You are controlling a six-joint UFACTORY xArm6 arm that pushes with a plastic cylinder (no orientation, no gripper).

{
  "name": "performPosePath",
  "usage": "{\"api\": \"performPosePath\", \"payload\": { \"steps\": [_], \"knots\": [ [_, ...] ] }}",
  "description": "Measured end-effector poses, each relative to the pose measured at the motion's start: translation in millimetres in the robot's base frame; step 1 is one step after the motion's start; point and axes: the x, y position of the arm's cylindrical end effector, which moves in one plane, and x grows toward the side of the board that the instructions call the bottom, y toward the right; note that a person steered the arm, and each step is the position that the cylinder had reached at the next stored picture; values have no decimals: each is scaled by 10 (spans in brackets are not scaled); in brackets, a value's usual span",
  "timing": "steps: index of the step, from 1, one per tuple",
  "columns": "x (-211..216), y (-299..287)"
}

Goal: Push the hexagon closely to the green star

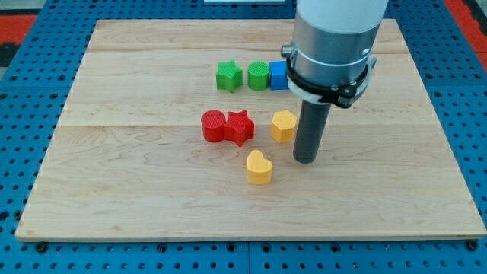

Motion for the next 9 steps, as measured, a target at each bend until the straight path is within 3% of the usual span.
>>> {"api": "performPosePath", "payload": {
  "steps": [3, 5, 6, 7, 8, 9],
  "knots": [
    [-675, -819],
    [-662, -310],
    [-835, -353],
    [-835, -837],
    [-796, -588],
    [-344, 99]
  ]
}}
